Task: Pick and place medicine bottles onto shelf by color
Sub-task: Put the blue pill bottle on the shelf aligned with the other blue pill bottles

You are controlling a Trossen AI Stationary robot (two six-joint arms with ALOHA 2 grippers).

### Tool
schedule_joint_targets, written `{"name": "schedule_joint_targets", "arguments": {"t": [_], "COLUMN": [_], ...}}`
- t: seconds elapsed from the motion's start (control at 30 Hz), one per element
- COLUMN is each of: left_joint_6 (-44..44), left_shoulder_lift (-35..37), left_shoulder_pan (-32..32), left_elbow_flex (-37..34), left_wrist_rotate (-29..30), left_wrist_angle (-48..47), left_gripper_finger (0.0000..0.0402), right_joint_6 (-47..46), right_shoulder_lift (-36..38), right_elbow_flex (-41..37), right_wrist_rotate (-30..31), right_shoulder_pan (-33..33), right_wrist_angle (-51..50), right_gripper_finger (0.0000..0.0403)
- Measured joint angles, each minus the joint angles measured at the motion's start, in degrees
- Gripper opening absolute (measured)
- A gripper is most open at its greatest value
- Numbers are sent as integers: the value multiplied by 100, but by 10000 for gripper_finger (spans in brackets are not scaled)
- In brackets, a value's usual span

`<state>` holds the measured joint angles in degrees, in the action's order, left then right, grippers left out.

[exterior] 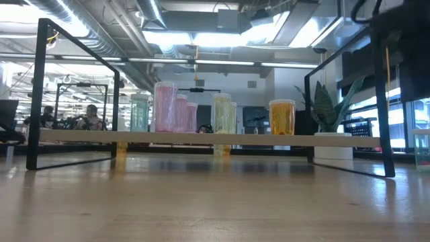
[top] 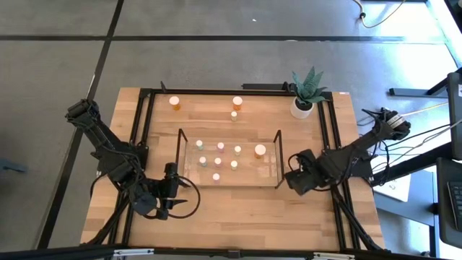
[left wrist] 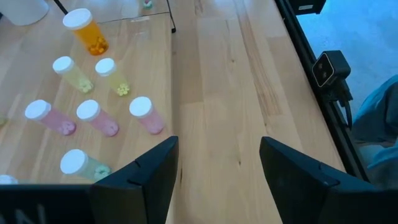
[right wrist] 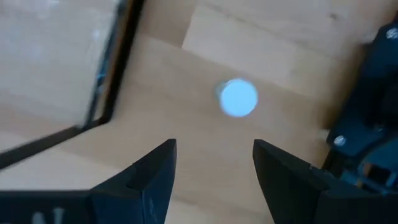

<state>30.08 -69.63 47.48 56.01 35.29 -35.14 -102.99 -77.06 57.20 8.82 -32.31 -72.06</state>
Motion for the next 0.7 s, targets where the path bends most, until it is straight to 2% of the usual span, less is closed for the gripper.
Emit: {"name": "schedule_joint_targets", "arguments": {"t": [0.53,0.7], "left_joint_6": [100,101], "left_shoulder_lift": [1,0], "left_shoulder_pan": [0,0], "left_elbow_flex": [-1,-2], "left_wrist_rotate": [0,0], "left_wrist_angle": [-1,-2], "left_gripper_finger": [219,219], "right_joint_6": [887,1119], "right_shoulder_lift": [2,0], "right_elbow_flex": [-774,-957], "right_wrist_rotate": [-99,-198], "right_shoulder_pan": [886,1036], "right_wrist_angle": [233,644], "right_gripper_finger": [215,215]}}
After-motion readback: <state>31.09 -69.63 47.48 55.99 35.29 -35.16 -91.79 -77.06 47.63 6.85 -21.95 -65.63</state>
